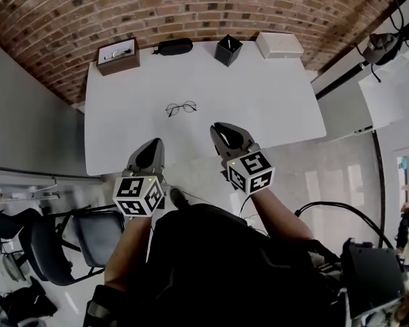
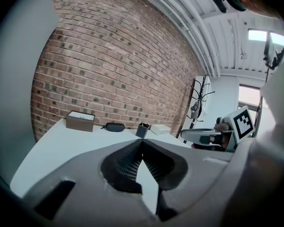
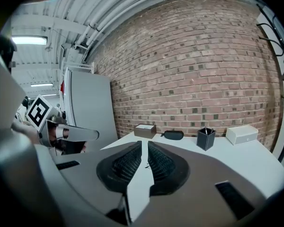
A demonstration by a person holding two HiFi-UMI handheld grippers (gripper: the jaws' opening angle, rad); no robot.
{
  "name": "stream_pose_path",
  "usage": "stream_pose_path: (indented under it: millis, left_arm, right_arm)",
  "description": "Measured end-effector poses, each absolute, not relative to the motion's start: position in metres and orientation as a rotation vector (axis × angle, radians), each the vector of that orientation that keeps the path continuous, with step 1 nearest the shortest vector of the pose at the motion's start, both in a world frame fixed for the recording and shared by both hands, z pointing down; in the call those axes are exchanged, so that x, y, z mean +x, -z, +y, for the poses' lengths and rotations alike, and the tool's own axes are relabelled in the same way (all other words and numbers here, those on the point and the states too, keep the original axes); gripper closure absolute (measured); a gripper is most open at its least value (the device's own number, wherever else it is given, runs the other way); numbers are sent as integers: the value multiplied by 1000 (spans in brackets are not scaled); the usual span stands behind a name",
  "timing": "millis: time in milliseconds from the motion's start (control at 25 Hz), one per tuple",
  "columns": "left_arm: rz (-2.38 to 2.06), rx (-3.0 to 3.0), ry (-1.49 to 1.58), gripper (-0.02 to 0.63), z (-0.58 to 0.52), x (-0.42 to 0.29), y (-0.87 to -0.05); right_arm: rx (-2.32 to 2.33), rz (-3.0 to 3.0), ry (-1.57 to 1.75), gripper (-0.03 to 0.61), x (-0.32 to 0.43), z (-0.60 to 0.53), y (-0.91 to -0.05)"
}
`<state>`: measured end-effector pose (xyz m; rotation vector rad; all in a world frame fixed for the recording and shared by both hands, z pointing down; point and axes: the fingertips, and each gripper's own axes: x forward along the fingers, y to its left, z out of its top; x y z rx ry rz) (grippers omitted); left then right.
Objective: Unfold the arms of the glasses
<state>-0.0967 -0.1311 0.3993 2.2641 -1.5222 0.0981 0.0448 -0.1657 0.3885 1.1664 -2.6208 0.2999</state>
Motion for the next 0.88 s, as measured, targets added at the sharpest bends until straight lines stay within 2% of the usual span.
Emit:
stream_pose_path:
  millis: [360,880]
  left_arm:
    - [-1431,2239,-108,606,-171,-128,-431]
    - [-1379,2140,-209,604,-228,-118,-492]
  right_arm:
    - [1207,-2503,-305,569,15,-199,-424]
    - [1112,-2349,-407,568,17,-267,-517]
